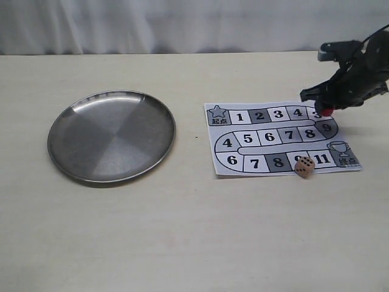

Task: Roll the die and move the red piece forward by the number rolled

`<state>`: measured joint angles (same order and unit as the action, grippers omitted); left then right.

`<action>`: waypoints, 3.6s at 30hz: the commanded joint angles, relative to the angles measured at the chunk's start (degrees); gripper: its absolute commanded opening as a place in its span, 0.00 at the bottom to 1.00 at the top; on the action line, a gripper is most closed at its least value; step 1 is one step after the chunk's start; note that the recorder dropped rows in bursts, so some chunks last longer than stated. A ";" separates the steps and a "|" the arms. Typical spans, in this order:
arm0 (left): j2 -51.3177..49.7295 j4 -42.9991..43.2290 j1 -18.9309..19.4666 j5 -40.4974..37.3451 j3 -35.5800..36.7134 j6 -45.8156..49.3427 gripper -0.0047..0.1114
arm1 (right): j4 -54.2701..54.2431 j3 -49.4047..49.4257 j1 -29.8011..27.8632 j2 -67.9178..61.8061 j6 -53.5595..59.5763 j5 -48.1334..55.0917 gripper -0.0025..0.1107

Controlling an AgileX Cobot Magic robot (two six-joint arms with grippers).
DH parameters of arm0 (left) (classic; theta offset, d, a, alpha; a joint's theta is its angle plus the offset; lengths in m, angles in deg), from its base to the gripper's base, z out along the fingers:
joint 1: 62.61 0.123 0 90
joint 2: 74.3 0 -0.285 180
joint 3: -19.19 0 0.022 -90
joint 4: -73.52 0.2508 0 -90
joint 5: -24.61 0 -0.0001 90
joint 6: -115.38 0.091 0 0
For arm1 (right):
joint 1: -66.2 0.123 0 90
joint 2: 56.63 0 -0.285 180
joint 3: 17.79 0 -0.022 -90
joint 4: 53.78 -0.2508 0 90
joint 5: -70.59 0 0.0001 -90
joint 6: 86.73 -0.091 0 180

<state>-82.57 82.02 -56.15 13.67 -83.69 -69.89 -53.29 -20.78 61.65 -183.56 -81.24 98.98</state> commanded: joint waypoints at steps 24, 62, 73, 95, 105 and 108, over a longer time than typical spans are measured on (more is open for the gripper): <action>0.31 -0.27 -0.53 0.94 0.10 -0.28 0.04 | 1.11 12.60 -0.27 -2.64 -0.36 -14.87 0.06; 0.31 -0.27 -0.53 0.94 0.10 -0.28 0.04 | 0.57 14.00 -1.29 -2.64 -1.68 -10.10 0.06; 0.31 -0.27 -0.53 0.94 0.10 -0.28 0.04 | 0.43 14.24 -1.29 -2.64 -1.68 -9.56 0.08; 0.31 -0.27 -0.53 0.94 0.10 -0.28 0.04 | -3.23 14.24 -1.29 15.71 -2.09 -7.27 0.79; 0.31 -0.27 -0.53 0.94 0.10 -0.28 0.04 | -11.03 18.84 -1.29 30.78 3.92 -10.74 0.64; 0.31 -0.27 -0.53 0.94 0.10 -0.28 0.04 | -12.52 23.54 -1.29 35.19 4.03 -17.06 0.39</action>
<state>-82.57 82.02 -56.15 13.67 -83.69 -69.89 -64.03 -0.81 60.24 -152.18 -78.36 87.18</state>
